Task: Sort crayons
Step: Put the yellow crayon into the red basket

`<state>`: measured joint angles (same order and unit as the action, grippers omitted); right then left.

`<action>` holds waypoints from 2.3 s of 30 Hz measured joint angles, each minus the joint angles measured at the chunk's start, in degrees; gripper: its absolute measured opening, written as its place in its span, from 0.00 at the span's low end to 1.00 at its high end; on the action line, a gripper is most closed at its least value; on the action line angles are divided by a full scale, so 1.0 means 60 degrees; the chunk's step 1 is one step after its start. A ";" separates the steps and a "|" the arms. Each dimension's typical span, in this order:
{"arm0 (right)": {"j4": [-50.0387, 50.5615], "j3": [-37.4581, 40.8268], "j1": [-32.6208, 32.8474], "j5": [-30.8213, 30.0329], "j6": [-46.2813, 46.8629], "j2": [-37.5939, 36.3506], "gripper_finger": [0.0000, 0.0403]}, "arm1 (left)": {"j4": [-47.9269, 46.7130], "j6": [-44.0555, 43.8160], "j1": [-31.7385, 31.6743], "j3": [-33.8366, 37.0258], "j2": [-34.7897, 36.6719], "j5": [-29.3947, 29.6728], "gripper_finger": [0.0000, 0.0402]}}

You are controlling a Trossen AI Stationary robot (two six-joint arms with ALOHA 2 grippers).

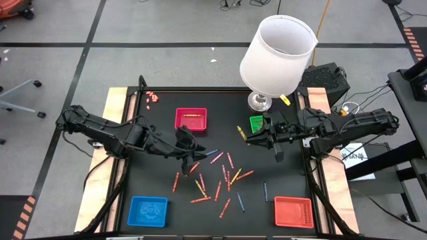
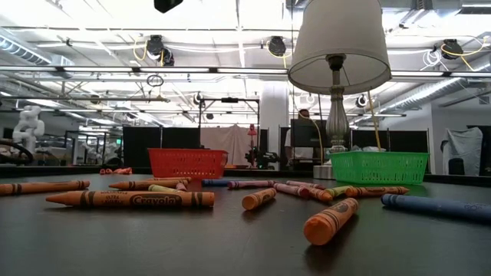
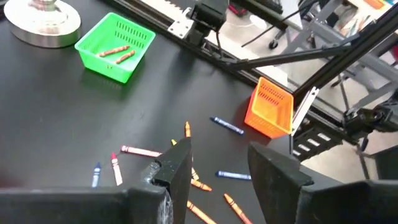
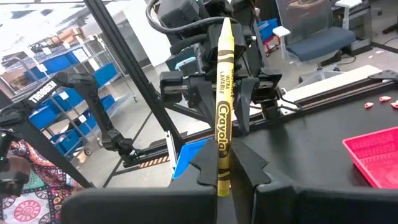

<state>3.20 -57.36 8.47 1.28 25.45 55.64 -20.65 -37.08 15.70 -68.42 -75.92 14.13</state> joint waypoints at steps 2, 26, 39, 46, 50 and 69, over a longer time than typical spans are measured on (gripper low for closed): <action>0.0000 0.0000 0.0000 0.0016 0.0000 0.0000 0.00 | 0.0253 -0.0012 0.0000 0.0000 -0.0006 -0.0004 0.40; -0.1059 0.0003 0.0051 0.0080 -0.0908 0.0382 0.02 | 0.5272 0.1195 -0.0168 -0.0004 -0.0174 0.1440 0.40; -0.1454 0.0004 0.0054 0.0073 -0.0910 0.0660 0.02 | 0.7799 0.1565 -0.0364 -0.0007 -0.1335 0.1483 0.40; -0.1502 0.0004 0.0044 0.0058 -0.0956 0.0864 0.02 | 0.8663 0.1808 -0.0382 -0.0004 -0.1807 0.1276 0.40; -0.1553 0.0004 0.0040 0.0051 -0.0936 0.1118 0.02 | 0.8901 0.1802 -0.0426 -0.0004 -0.2072 0.1210 0.40; -0.2643 0.0004 -0.0233 -0.0248 -0.0608 0.1803 0.02 | 0.8897 0.2088 -0.0492 0.0004 -0.2142 0.1155 0.40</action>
<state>-12.65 -57.34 7.07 -0.21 21.80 66.46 32.73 -24.56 12.75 -68.40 -88.77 21.06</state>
